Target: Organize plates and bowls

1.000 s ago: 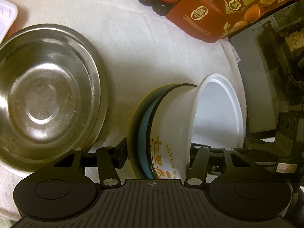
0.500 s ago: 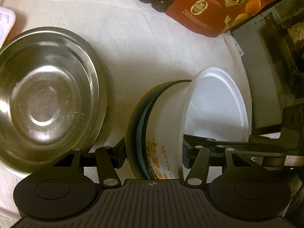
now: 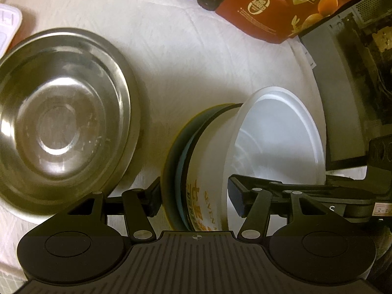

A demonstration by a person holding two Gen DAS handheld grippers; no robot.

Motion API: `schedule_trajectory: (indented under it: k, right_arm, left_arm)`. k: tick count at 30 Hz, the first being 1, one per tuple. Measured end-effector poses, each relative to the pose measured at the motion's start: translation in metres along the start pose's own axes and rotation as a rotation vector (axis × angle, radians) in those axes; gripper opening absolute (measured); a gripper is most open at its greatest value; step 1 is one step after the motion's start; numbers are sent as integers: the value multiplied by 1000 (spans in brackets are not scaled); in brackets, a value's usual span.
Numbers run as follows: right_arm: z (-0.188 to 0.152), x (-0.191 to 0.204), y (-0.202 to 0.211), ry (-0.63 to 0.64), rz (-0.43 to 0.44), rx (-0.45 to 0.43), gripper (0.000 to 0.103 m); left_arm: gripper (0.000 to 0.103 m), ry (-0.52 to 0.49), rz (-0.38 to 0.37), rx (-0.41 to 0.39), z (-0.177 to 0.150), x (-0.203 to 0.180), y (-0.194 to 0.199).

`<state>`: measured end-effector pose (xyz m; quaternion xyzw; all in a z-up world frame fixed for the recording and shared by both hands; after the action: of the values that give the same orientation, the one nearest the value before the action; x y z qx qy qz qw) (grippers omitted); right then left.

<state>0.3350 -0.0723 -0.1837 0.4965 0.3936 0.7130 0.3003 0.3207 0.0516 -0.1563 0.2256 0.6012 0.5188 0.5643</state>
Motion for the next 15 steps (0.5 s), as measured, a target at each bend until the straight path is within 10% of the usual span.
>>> schedule_trajectory:
  k: [15]
  right_arm:
    - [-2, -5, 0, -16, -13, -4, 60]
  left_arm:
    - [64, 1, 6, -12, 4, -3, -3]
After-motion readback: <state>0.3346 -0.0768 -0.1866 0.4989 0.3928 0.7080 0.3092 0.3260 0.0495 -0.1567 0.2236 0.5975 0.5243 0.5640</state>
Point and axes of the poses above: each gripper's, at about its wrist camera, not at the fingertips, and y roughly against the way its jaws point, x to its left, z to its top, the point moved 7 cm from there along -y, roughly the way its jaws point, and after that the axes turned 1 degree about -x, right-handed, at the moved point
